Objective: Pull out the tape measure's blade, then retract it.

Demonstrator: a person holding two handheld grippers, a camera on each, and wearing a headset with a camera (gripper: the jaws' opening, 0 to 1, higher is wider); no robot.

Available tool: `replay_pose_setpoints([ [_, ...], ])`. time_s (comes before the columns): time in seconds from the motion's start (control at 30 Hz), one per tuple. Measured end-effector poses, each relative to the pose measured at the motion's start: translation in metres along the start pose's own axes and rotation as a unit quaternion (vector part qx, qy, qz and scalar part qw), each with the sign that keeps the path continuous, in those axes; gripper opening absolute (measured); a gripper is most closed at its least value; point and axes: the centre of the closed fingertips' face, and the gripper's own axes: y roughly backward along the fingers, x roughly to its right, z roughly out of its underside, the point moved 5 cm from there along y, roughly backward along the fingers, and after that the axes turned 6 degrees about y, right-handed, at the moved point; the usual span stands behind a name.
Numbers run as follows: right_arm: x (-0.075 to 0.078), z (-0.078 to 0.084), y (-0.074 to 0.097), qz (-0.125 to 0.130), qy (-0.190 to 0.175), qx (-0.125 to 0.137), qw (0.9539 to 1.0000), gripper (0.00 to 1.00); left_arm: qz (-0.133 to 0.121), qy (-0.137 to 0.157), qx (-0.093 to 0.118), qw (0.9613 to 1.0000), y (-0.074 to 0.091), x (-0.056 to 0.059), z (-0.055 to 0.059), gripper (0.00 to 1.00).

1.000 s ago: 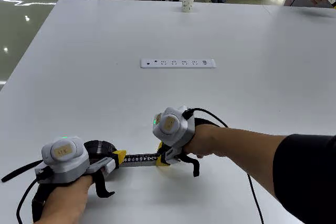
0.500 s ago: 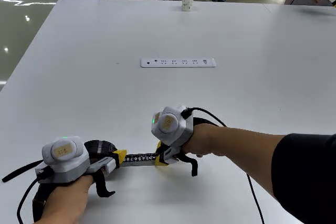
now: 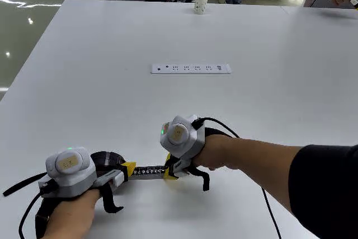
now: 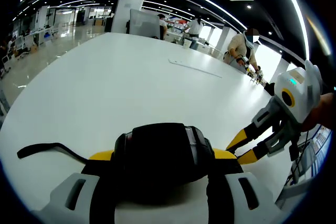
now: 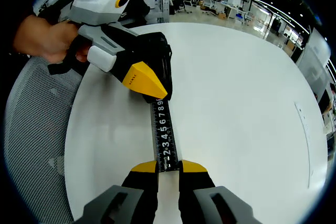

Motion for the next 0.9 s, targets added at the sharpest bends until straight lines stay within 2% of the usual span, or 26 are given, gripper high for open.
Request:
replay_pose_setpoints([
  [0.9,-0.0008,-0.0080,-0.0045,-0.001,-0.008,0.010,0.9999,0.11,0.001,0.000,-0.002,1.0000,0.0006,-0.0002,0.0004,0.65],
])
